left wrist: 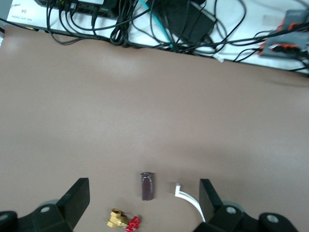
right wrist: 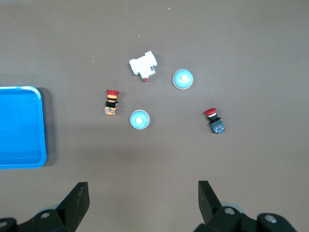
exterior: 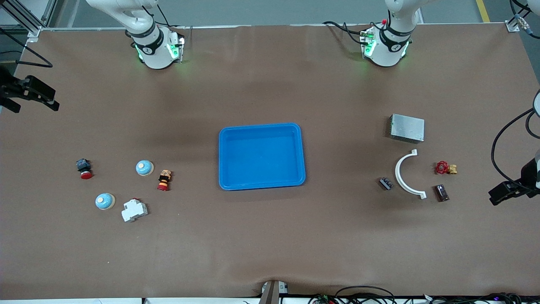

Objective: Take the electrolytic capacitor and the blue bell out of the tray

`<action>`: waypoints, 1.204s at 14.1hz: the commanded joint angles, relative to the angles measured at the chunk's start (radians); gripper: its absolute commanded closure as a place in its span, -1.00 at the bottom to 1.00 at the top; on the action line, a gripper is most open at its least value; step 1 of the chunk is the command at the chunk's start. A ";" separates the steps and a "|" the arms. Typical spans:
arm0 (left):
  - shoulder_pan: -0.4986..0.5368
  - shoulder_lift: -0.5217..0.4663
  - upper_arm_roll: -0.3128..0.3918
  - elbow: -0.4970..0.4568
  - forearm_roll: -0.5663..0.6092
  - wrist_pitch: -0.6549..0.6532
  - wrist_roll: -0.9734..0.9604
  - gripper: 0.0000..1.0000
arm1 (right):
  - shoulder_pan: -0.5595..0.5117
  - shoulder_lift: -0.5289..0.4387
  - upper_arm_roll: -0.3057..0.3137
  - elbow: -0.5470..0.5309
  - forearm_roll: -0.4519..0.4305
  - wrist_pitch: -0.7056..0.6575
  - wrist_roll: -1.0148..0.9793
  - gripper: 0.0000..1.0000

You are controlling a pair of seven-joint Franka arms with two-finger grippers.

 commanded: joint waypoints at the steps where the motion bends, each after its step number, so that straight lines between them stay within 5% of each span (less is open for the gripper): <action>1: 0.001 -0.010 -0.026 0.064 -0.030 -0.093 0.022 -1.00 | -0.017 -0.023 0.019 -0.015 -0.015 -0.002 0.024 -1.00; 6: 0.008 -0.106 -0.054 0.065 -0.169 -0.201 0.021 -1.00 | -0.015 -0.018 0.019 -0.017 -0.004 0.006 0.092 -1.00; 9: 0.021 -0.160 -0.054 0.059 -0.180 -0.346 0.053 -1.00 | -0.017 -0.018 0.019 -0.018 0.002 0.009 0.093 -1.00; 17: 0.011 -0.206 -0.086 0.057 -0.179 -0.434 0.041 -1.00 | -0.024 -0.017 0.011 -0.020 0.039 0.001 0.083 -1.00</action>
